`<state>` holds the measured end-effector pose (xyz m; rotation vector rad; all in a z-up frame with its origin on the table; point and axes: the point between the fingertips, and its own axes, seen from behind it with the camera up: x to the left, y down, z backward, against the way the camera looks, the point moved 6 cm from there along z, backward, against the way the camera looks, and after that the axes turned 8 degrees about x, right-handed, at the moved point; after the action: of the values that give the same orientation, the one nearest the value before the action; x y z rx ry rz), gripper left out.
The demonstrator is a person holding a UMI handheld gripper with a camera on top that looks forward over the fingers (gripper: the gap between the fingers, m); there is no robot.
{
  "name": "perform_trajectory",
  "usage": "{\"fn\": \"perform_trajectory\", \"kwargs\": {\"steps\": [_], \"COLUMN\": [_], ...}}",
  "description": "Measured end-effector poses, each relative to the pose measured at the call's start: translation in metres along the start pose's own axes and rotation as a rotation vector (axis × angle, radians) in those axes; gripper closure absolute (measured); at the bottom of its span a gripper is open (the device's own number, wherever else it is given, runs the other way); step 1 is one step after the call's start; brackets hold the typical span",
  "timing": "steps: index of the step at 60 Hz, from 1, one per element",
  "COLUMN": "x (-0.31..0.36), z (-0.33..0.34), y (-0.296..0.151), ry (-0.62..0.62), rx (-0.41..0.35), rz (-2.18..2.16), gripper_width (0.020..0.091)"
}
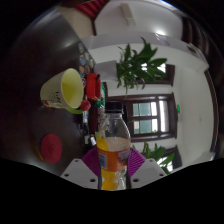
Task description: Pour water
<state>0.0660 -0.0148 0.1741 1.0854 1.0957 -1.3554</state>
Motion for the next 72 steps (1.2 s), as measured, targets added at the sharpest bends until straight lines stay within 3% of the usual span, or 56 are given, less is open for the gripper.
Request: {"fn": "perform_trajectory", "kwargs": {"steps": [6, 20, 34, 51, 72], "x": [0.0, 0.009, 0.009, -0.018, -0.025], "z": [-0.005, -0.013, -0.014, 0.011, 0.008], "y": [-0.018, -0.053, -0.063, -0.046, -0.009], "ry": [0.034, 0.128, 0.174, 0.056, -0.329], "rx": [0.019, -0.004, -0.008, -0.024, -0.161], "rz": [0.175, 0.551, 0.645, 0.046, -1.109], "gripper_width": [0.0758, 0.0765, 0.0764, 0.0766, 0.0768]}}
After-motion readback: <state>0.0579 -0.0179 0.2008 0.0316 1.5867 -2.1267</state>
